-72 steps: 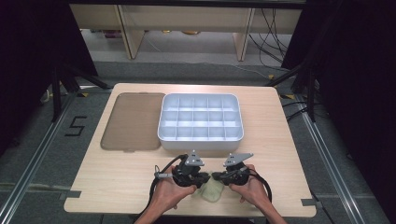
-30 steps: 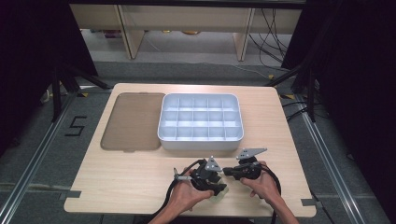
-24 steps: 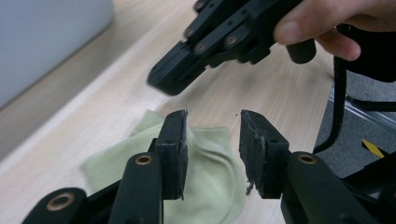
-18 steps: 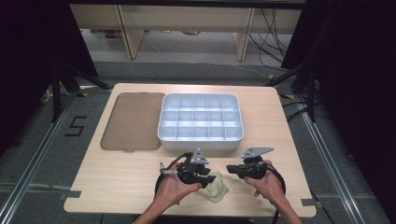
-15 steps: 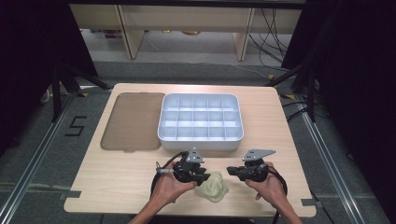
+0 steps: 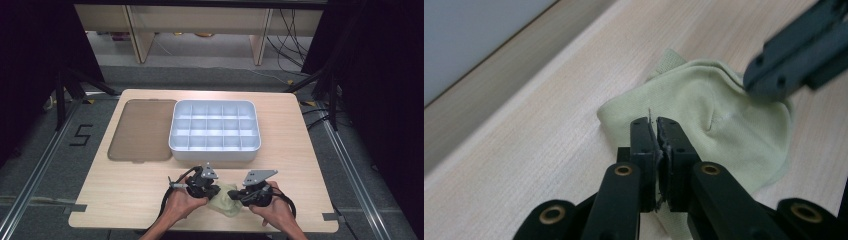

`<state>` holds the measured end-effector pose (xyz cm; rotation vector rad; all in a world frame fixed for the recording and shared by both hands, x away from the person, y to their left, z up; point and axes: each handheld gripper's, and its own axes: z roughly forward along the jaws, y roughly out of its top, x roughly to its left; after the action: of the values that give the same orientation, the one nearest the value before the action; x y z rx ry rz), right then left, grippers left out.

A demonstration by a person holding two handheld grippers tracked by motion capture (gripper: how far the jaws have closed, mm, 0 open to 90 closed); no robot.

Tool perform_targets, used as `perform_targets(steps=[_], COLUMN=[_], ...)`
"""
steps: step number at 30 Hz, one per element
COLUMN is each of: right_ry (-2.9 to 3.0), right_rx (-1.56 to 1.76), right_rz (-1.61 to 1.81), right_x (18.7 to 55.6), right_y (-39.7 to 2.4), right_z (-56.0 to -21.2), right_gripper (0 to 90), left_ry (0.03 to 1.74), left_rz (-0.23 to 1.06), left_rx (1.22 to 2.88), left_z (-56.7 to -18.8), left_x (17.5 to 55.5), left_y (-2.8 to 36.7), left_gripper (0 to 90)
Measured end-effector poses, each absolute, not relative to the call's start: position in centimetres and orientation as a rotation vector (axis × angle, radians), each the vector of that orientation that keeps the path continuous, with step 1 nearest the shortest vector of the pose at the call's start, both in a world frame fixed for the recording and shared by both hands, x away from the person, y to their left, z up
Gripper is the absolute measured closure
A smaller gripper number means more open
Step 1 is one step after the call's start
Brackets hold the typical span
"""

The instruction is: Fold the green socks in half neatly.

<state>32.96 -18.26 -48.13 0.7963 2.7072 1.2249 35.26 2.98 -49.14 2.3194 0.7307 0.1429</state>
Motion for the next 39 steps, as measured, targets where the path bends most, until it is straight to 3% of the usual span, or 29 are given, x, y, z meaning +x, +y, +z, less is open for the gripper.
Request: perform_targets(steps=[12,22,25,33,39], right_ry=[2.733,2.635,2.660,2.641,2.650], right_rx=[0.855,0.826,0.827,0.850,0.813], right_rz=[1.095,1.180,1.124,1.091,1.168], right_x=[33.4,34.3,35.0,35.4,34.1], right_y=[-19.7,-19.0,-18.3,-17.9,-19.0], right_z=[-49.9,-48.2,-48.8,-49.9,-48.2], right_gripper=[90.0,90.0,90.0,90.0,90.0], left_ry=[0.730,0.674,0.622,0.638,0.694], left_rz=[0.131,0.166,0.126,0.110,0.115], left_rx=[2.338,2.290,2.378,2.378,2.297], left_z=[-49.6,-48.6,-49.2,-49.8,-49.5], left_x=[34.0,31.8,31.6,31.6,31.6], left_y=[4.0,3.3,3.2,3.2,3.1], left_gripper=[86.2,88.1,89.3,89.5,89.0])
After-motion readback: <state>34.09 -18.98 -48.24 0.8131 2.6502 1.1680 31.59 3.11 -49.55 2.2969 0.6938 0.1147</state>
